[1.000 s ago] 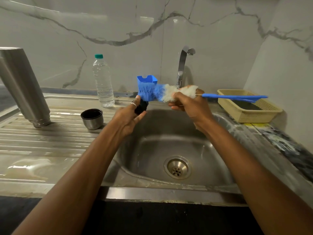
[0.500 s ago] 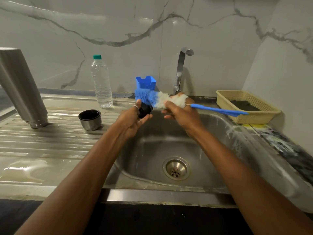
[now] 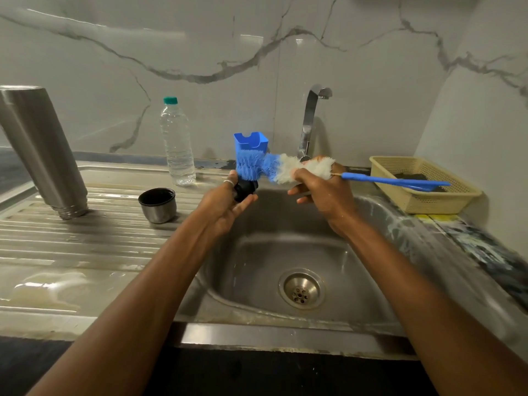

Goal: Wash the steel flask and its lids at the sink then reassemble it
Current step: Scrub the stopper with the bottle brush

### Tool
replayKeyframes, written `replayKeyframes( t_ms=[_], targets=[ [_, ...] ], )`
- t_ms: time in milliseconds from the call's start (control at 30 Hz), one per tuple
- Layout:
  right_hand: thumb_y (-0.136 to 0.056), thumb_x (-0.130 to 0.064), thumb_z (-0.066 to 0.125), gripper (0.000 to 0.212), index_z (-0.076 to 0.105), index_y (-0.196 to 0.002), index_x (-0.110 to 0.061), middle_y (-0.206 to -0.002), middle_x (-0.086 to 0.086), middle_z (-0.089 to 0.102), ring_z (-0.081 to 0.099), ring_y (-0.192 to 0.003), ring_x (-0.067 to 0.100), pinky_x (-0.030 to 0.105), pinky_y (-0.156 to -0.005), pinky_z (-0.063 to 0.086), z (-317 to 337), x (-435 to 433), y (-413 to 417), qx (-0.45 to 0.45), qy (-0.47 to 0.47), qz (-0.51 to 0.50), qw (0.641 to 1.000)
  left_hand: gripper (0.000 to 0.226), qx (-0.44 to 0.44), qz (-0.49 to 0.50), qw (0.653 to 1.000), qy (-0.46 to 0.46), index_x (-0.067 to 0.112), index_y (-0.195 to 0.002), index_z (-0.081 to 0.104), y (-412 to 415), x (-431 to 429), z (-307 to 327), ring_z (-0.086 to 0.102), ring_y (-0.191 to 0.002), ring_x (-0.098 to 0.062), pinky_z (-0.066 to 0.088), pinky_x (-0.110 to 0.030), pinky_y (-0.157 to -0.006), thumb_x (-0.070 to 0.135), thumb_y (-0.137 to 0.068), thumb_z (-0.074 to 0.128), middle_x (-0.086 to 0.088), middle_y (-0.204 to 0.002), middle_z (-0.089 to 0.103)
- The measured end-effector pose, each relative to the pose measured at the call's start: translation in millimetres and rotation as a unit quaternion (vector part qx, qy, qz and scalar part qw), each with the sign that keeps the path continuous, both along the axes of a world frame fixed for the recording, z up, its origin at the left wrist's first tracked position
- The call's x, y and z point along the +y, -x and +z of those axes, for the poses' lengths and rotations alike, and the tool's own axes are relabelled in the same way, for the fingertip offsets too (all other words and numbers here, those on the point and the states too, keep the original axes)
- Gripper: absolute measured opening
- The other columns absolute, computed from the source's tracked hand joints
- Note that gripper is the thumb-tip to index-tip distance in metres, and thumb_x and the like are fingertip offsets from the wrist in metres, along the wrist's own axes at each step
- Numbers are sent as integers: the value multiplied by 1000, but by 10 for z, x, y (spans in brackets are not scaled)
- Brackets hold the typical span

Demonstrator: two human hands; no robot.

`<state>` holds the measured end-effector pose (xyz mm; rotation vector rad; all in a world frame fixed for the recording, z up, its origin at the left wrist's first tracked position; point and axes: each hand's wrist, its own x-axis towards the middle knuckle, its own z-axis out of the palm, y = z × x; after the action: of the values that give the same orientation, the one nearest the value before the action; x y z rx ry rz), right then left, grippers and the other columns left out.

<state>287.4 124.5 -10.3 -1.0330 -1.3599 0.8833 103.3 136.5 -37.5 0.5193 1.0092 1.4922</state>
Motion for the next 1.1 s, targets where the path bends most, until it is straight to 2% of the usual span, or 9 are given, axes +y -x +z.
replayKeyframes(
  t_ms=[100,233,367,533,633,700,867,1000,1100],
  targets=[
    [-93,-15,66,6,64,-91,-20,-92,4,76,76,-73,18,31,-59,60,-89,-10,100,-20,13,9,1000,33,3,-18,1000,6,9,-125,57,-68,-10,-15,70,-100,-27,64,-32,-77,34,-103,55,-18,-129,62],
    [-93,-14,66,3,66,-96,-14,-95,7,77,76,-75,20,30,-59,59,-76,9,35,-5,21,9,1000,23,10,-15,1000,8,8,-116,60,10,-18,-28,69,-102,-27,64,-36,-80,27,-103,58,-18,-127,62],
    [-93,-14,67,4,65,-94,-16,-94,6,76,76,-74,19,28,-58,59,-99,13,44,2,28,8,1000,31,21,-26,999,11,7,-129,56,-5,-26,-36,71,-99,-30,64,-33,-76,25,-105,55,-20,-127,62],
    [-93,-13,66,7,66,-100,-10,-95,7,76,76,-73,19,26,-55,57,-88,34,24,8,26,-1,1000,19,32,-41,999,-16,7,-116,62,-16,-26,-37,68,-108,-29,64,-32,-77,18,-100,63,-20,-125,62],
    [-91,-15,68,12,67,-102,-9,-93,7,76,76,-72,20,27,-55,56,-52,31,-10,18,26,-9,999,18,35,-29,999,-24,4,-112,63,-3,-17,-33,70,-103,-28,63,-30,-80,10,-95,67,-20,-122,64],
    [-90,-15,68,9,66,-99,-11,-91,6,76,76,-71,20,28,-54,56,-25,36,-5,31,18,-16,999,14,14,-7,1000,-26,4,-106,63,3,-13,-22,71,-99,-28,63,-31,-80,14,-96,67,-20,-118,63],
    [-93,-16,68,7,64,-99,-16,-95,4,75,76,-76,17,28,-57,58,-72,24,88,5,12,1,1000,25,11,-15,999,-33,2,-108,64,-63,-1,-29,77,-88,-24,63,-30,-76,24,-96,66,-18,-114,67],
    [-91,-16,68,9,67,-99,-13,-94,6,76,76,-74,18,27,-55,57,10,38,-26,21,12,-15,1000,25,18,2,1000,-20,6,-106,63,30,17,-3,72,-96,-26,64,-34,-78,28,-97,66,-18,-115,66],
    [-93,-17,68,8,63,-93,-23,-92,0,75,76,-74,16,30,-58,60,-55,2,47,-14,11,-1,1000,37,63,-27,998,-3,6,-118,61,-59,11,-57,72,-102,-27,64,-33,-75,35,-96,66,-19,-117,67]
  ],
)
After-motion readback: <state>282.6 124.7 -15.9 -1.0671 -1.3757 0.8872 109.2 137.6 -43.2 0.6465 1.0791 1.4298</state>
